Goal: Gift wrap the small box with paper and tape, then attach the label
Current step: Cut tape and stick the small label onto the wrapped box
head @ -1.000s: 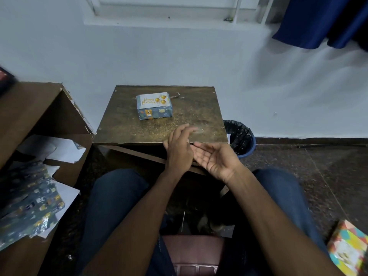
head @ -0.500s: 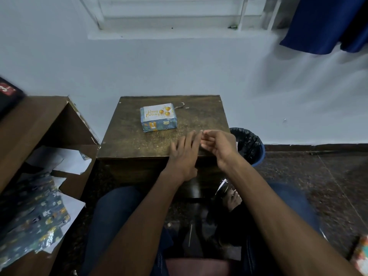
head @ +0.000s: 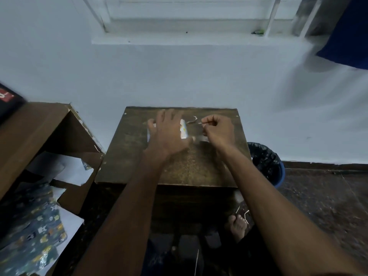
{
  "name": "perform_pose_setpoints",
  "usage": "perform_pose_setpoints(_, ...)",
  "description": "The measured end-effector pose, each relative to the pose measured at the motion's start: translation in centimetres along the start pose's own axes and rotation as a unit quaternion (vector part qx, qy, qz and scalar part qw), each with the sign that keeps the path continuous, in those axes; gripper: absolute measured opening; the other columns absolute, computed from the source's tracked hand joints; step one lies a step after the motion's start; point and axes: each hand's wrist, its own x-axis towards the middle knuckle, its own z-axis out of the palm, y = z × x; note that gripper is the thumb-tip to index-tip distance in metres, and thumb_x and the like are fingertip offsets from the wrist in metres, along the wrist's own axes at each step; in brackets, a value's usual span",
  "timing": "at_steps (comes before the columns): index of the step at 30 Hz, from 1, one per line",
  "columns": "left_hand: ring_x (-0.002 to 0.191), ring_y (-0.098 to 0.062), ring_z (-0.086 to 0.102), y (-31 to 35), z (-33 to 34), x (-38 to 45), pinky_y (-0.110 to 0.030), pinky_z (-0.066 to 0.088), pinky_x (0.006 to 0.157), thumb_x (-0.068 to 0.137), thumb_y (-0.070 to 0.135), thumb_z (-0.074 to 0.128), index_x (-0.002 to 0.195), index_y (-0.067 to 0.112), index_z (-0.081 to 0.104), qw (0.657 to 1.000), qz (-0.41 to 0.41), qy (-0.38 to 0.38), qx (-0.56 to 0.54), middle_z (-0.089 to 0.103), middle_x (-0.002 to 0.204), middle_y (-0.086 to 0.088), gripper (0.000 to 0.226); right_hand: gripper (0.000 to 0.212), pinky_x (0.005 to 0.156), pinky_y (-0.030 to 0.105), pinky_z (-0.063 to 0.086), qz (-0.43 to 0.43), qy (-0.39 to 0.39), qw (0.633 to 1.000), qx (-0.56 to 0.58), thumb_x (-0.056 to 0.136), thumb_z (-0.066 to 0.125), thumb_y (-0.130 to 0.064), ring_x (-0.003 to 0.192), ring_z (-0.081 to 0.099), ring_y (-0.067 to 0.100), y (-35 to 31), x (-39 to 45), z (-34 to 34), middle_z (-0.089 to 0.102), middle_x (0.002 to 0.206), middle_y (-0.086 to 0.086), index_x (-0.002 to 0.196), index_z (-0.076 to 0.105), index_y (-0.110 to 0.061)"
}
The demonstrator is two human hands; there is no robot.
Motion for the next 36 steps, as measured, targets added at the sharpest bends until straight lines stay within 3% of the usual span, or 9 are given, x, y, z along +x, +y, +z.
perform_pose_setpoints(2,0.160,-0.030,0.007,-1.8,0.2,0.4,-0.059,0.013,0.120,0.070,0.082,0.075,0.166,0.032,0.016,0.997,-0.030,-0.067,0.010,0.018,0.173,-0.005,0.123,0.025,0.089,0.041,0.062,-0.002,-0.007,1.000,-0.009,0.086,0.065,-0.006,0.086,0.073,0.012,-0.3,1.0,1.2,0.076,0.086,-0.009,0.081,0.076,-0.028)
perform_pose_setpoints(4,0.159,-0.033,0.008,-3.3,0.4,0.4,-0.062,0.014,0.120,0.063,0.082,0.080,0.166,0.033,0.012,0.993,-0.036,-0.110,0.025,0.019,0.171,-0.006,0.133,0.022,0.088,0.036,0.061,-0.012,-0.032,0.999,-0.021,0.087,0.066,-0.007,0.086,0.071,0.010,-0.6,1.6,2.4,0.075,0.087,-0.010,0.087,0.077,-0.026)
perform_pose_setpoints(8,0.144,-0.031,0.035,-3.9,-0.5,1.1,-0.056,0.029,0.115,0.069,0.073,0.082,0.157,0.037,0.034,0.995,-0.003,-0.103,-0.001,0.042,0.149,-0.001,0.107,0.020,0.083,0.034,0.061,0.006,-0.058,0.998,-0.030,0.088,0.066,-0.007,0.087,0.072,0.012,-0.5,2.5,3.7,0.076,0.086,-0.008,0.085,0.076,-0.024)
perform_pose_setpoints(12,0.138,-0.025,0.042,-2.5,-1.4,0.4,-0.059,0.025,0.115,0.063,0.084,0.079,0.148,0.044,0.045,0.988,0.039,-0.150,-0.011,0.053,0.141,0.003,0.100,0.025,0.087,0.042,0.061,0.028,-0.021,0.998,-0.045,0.090,0.065,-0.005,0.088,0.072,0.015,-0.2,3.5,2.9,0.076,0.087,-0.005,0.079,0.075,-0.025)
perform_pose_setpoints(16,0.129,-0.018,0.051,-1.5,-1.7,0.1,-0.049,0.023,0.106,0.063,0.103,0.047,0.128,0.046,0.064,0.981,0.029,-0.172,-0.088,0.066,0.129,0.013,0.088,0.029,0.083,0.038,0.061,0.029,0.001,0.998,-0.052,0.089,0.064,0.000,0.087,0.072,0.017,0.2,4.0,2.3,0.076,0.086,-0.003,0.078,0.075,-0.024)
perform_pose_setpoints(21,0.088,-0.009,0.071,-1.4,-2.1,3.0,-0.048,0.048,0.109,0.107,0.058,0.046,0.095,0.025,0.082,0.960,-0.019,-0.122,-0.251,0.079,0.090,0.010,0.050,0.027,0.075,0.025,0.045,0.006,0.010,0.993,-0.120,0.090,0.064,0.000,0.091,0.067,0.014,-0.1,4.4,2.5,0.073,0.091,-0.005,0.082,0.073,-0.024)
perform_pose_setpoints(25,0.086,-0.006,0.071,-1.3,-0.7,7.1,-0.039,0.060,0.089,0.095,0.026,0.074,0.079,0.033,0.076,0.974,-0.036,-0.109,-0.196,0.072,0.080,0.021,0.017,0.027,0.080,0.027,0.046,-0.006,-0.016,0.982,-0.188,0.084,0.065,0.002,0.100,0.066,0.020,0.6,5.7,2.4,0.074,0.103,0.000,0.091,0.071,-0.024)
perform_pose_setpoints(31,0.104,-0.014,0.063,0.7,3.1,9.9,-0.035,0.051,0.091,0.087,0.038,0.084,0.110,0.030,0.070,0.987,-0.087,-0.078,-0.113,0.068,0.108,0.009,0.027,0.025,0.076,0.024,0.043,-0.047,-0.029,0.969,-0.241,0.082,0.076,-0.003,0.092,0.066,0.018,1.4,7.3,2.4,0.072,0.091,-0.001,0.073,0.066,-0.024)
perform_pose_setpoints(36,0.099,-0.015,0.069,1.4,3.4,10.1,-0.039,0.058,0.090,0.092,0.035,0.079,0.087,0.029,0.079,0.990,-0.087,-0.086,-0.073,0.076,0.096,0.009,0.008,0.035,0.071,0.027,0.050,-0.073,-0.033,0.961,-0.264,0.085,0.067,-0.001,0.082,0.068,0.015,1.6,7.5,2.5,0.072,0.079,-0.003,0.059,0.063,-0.025)
